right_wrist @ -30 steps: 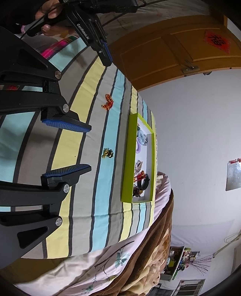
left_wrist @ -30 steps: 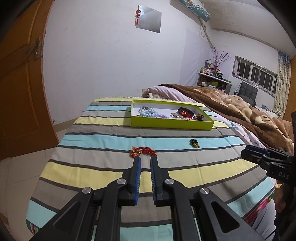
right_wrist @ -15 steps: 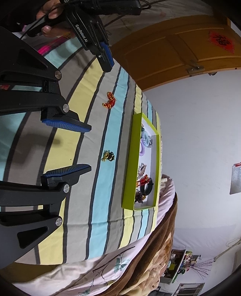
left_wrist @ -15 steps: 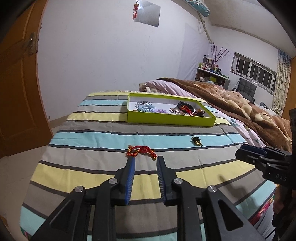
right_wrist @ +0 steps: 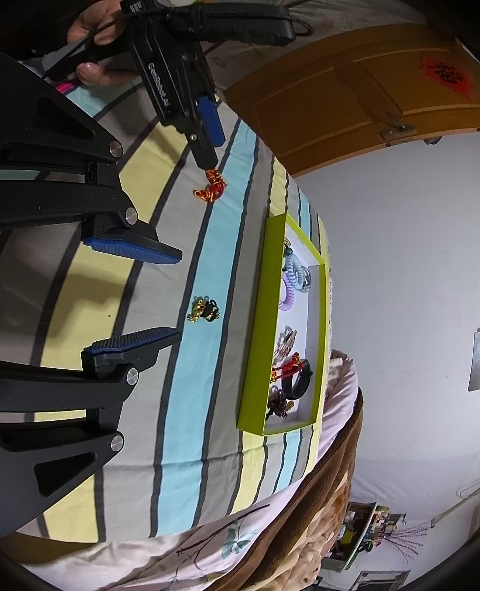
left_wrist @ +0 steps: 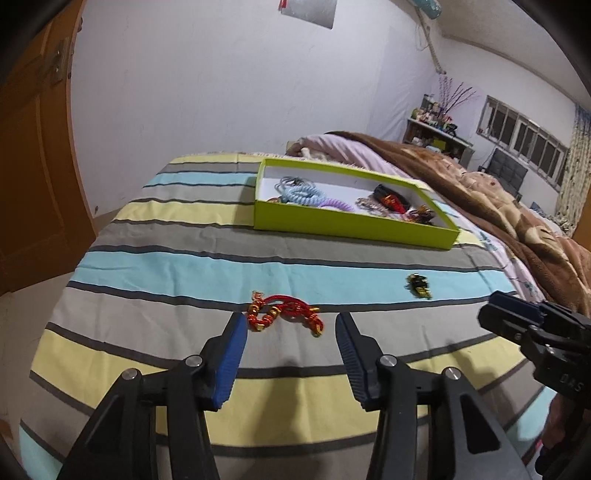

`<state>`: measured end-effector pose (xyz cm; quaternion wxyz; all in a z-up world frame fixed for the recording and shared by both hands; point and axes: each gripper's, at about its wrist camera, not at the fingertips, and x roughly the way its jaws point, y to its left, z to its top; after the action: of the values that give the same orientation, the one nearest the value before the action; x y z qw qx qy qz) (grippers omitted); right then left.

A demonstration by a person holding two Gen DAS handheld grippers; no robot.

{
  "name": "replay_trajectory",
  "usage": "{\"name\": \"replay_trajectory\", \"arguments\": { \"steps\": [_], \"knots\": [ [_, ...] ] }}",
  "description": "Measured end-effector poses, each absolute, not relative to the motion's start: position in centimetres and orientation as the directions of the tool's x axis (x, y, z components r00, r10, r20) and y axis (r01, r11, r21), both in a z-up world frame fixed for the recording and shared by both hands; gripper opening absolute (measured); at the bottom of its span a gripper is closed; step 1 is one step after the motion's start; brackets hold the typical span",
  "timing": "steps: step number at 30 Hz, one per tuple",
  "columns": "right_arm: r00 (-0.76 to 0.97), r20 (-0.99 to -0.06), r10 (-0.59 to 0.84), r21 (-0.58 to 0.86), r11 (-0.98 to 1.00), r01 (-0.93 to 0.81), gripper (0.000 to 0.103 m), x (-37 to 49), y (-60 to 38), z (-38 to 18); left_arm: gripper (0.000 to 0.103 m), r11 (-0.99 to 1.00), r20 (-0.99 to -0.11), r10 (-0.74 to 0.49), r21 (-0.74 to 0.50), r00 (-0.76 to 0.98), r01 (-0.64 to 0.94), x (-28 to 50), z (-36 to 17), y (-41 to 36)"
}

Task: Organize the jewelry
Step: 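Grasp the red knotted cord with the left tool while the right tool grasps the gold bell charm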

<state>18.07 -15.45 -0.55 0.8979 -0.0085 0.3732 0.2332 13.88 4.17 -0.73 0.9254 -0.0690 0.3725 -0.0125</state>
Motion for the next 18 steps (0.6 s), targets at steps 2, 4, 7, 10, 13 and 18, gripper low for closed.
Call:
{"name": "replay_trajectory", "arguments": {
  "steps": [2, 4, 7, 10, 13, 18],
  "knots": [
    [0.61, -0.677, 0.413, 0.16, 0.891, -0.426, 0.037, 18.4, -15.3, -0.7, 0.05, 0.99, -0.706, -0.073, -0.139, 0.705, -0.036, 14.8, -1.3, 4.3],
    [0.607, -0.679, 0.413, 0.162, 0.891, -0.425, 0.037, 18.9, -15.3, -0.9, 0.05, 0.988, -0.731, -0.083, -0.15, 0.678, -0.04, 15.6, -1.8, 4.4],
    [0.601, -0.686, 0.411, 0.162, 0.891, -0.425, 0.037, 19.7, -15.0, -1.1, 0.05, 0.988, -0.744, -0.075, -0.147, 0.664, -0.053, 16.4, -2.2, 4.5],
    [0.592, -0.694, 0.411, 0.162, 0.89, -0.427, 0.037, 20.5, -14.7, -1.3, 0.05, 0.988, -0.751, -0.074, -0.145, 0.656, -0.054, 17.1, -2.5, 4.3],
    [0.576, -0.709, 0.407, 0.163, 0.889, -0.428, 0.037, 21.5, -14.3, -1.7, 0.054, 0.991, -0.768, -0.074, -0.129, 0.636, -0.041, 17.6, -2.9, 3.9],
    [0.553, -0.733, 0.396, 0.15, 0.887, -0.436, 0.037, 22.7, -13.5, -2.5, 0.055, 0.999, -0.786, -0.01, -0.03, 0.618, -0.022, 17.9, -3.1, 2.3]
  ]
}}
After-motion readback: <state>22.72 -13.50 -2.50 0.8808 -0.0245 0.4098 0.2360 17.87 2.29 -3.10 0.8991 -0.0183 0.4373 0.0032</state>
